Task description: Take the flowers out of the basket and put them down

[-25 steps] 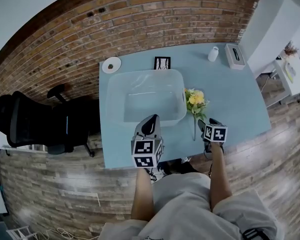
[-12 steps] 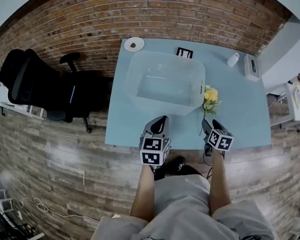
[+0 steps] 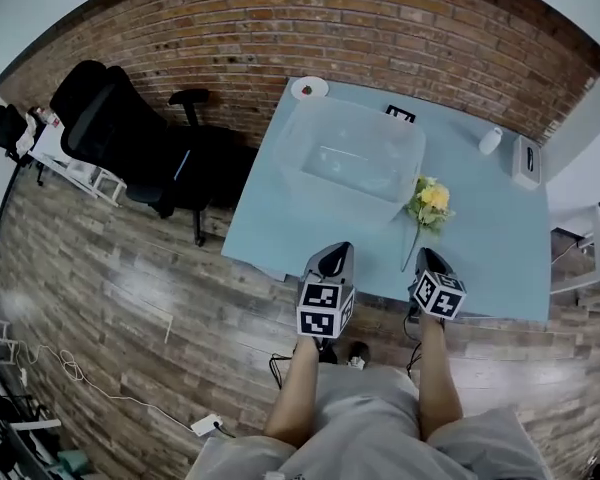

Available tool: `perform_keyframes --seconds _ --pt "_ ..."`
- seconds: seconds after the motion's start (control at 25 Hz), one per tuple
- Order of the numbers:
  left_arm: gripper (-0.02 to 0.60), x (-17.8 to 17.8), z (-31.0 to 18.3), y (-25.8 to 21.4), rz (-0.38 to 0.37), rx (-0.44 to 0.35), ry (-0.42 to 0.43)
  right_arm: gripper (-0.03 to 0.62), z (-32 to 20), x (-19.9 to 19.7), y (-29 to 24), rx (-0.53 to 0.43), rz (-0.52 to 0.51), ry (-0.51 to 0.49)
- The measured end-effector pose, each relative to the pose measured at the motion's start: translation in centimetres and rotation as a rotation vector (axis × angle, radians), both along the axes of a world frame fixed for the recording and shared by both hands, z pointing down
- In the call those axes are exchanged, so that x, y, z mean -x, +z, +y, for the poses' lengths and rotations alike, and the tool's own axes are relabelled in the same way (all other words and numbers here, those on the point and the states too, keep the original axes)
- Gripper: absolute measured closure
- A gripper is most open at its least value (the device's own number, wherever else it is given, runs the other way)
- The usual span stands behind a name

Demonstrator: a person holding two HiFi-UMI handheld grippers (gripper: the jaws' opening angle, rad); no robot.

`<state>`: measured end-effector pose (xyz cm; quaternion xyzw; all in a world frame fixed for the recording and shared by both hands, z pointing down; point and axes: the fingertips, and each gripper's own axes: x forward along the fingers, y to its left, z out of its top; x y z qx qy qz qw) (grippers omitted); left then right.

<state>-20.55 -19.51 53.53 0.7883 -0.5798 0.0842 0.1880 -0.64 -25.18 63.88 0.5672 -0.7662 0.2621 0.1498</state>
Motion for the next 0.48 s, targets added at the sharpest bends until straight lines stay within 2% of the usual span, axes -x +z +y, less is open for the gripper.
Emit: perform_keyframes --seconds 0.08,0.28,0.48 --pt "0.560 -1.4 1.8 0.6 -0.014 -0.006 0.002 0.595 0.9 -0.8 0.3 -0.026 -0.042 0.026" --pt "0.560 -5.1 4.7 2.9 -0.042 0.027 0.058 0.599 4.3 -0.6 1.2 -0.049 -0.104 0.038" --pt "0.560 -7.2 6.2 2.5 -0.042 0.003 0.056 0.595 8.1 0.3 -1.6 -0.133 -0.099 0.029"
